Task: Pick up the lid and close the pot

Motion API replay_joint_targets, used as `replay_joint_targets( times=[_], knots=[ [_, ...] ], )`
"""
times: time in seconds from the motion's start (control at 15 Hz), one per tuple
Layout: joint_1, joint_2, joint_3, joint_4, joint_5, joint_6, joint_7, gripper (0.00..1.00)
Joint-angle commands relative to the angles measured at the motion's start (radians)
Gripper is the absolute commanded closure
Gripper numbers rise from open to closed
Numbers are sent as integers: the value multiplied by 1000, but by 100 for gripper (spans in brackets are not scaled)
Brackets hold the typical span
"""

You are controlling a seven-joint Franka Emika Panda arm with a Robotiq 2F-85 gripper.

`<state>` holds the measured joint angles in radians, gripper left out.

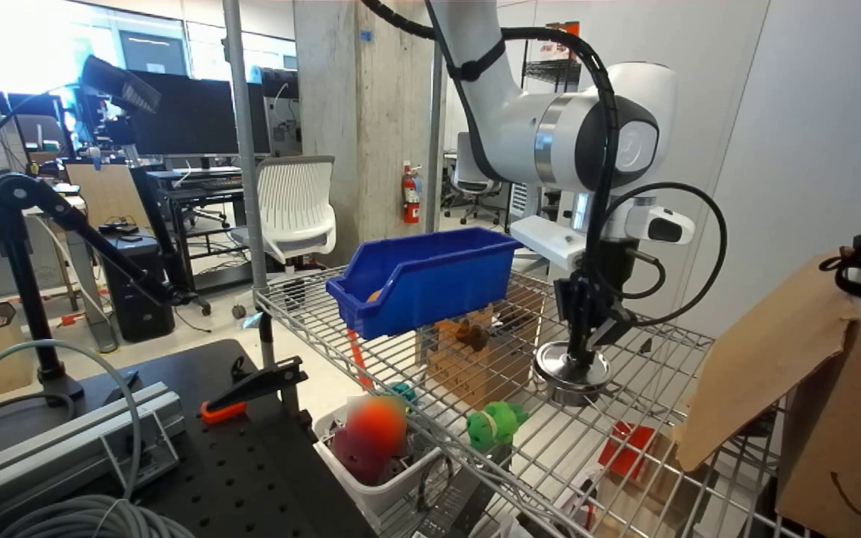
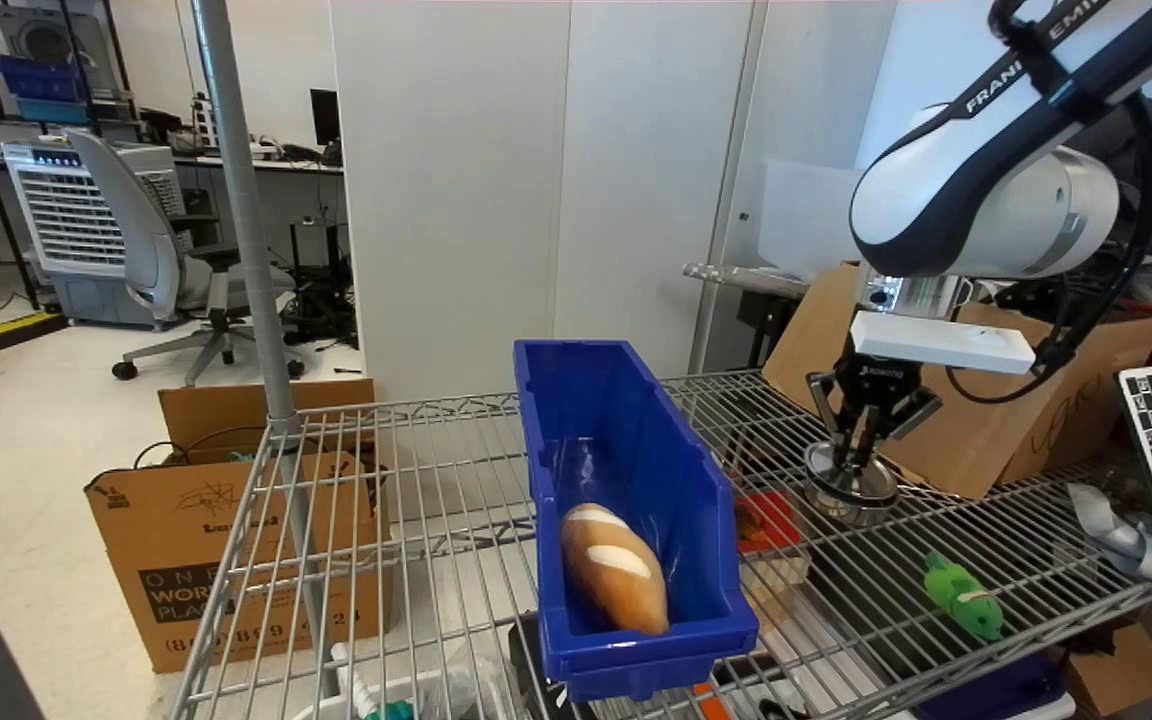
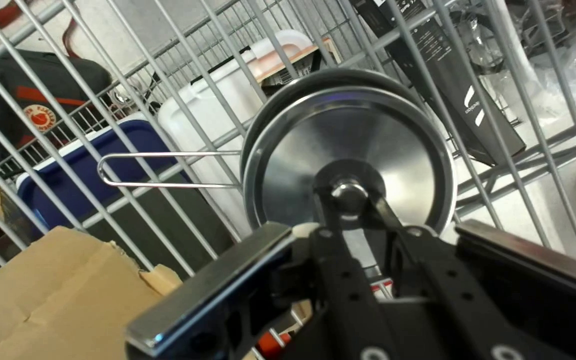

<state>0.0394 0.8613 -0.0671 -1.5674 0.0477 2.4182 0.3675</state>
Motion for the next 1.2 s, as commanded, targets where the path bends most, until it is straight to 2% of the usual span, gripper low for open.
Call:
replay_joint_targets(
  times=[0.0, 0.4, 0.87, 0.93, 1.0, 1.13],
  knots=[
    [14, 51, -10, 83, 11, -58, 14, 95],
    [10, 64, -6, 113, 17, -93, 14, 95],
    [4, 28, 4, 61, 25, -90, 4, 94],
    [5, 23, 4, 57, 26, -90, 5, 55],
    [5, 19, 5, 54, 27, -89, 4, 54],
    [4, 3, 11, 37, 32, -87, 2, 41]
  ],
)
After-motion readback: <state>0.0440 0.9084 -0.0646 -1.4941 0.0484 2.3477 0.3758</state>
